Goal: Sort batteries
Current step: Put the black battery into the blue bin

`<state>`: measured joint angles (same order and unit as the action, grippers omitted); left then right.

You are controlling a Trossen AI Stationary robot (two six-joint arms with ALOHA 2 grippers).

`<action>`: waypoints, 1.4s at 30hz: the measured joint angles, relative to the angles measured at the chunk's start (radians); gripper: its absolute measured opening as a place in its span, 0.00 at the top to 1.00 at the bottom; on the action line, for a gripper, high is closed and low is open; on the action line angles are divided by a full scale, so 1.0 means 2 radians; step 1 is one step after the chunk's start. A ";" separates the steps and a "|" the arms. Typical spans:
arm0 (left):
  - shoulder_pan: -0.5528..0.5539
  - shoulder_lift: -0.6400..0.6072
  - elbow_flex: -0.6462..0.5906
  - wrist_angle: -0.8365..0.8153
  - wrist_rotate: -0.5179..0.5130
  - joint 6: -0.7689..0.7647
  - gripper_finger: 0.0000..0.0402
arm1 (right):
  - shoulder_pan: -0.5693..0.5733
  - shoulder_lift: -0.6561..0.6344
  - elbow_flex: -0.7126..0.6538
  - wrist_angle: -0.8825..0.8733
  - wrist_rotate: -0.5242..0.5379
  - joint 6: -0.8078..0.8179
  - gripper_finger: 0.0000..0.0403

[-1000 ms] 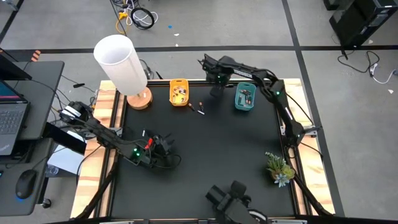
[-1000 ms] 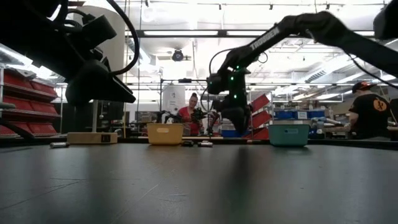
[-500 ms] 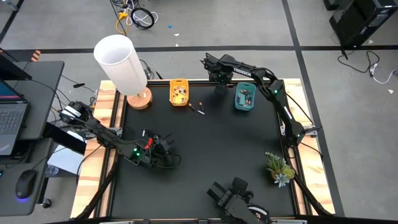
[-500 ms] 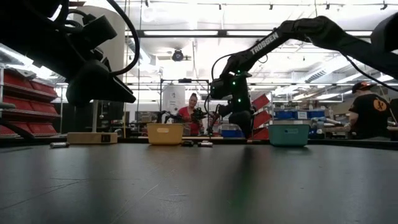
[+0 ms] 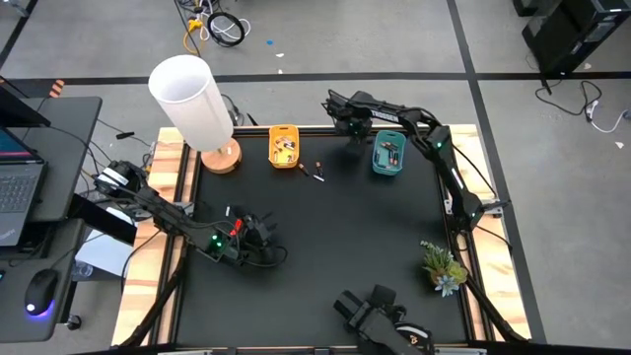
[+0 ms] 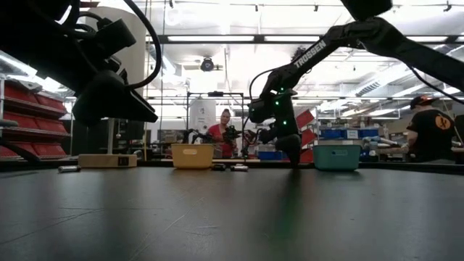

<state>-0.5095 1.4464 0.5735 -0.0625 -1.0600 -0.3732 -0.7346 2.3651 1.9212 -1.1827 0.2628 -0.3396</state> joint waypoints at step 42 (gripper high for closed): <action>0.000 0.000 0.000 -0.016 0.025 0.014 0.63 | 0.068 0.006 0.061 -0.099 -0.103 -0.010 0.92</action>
<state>-0.5102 1.4464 0.5735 -0.0948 -1.0096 -0.3447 -0.5982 2.3764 2.0439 -1.3808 0.0577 -0.3592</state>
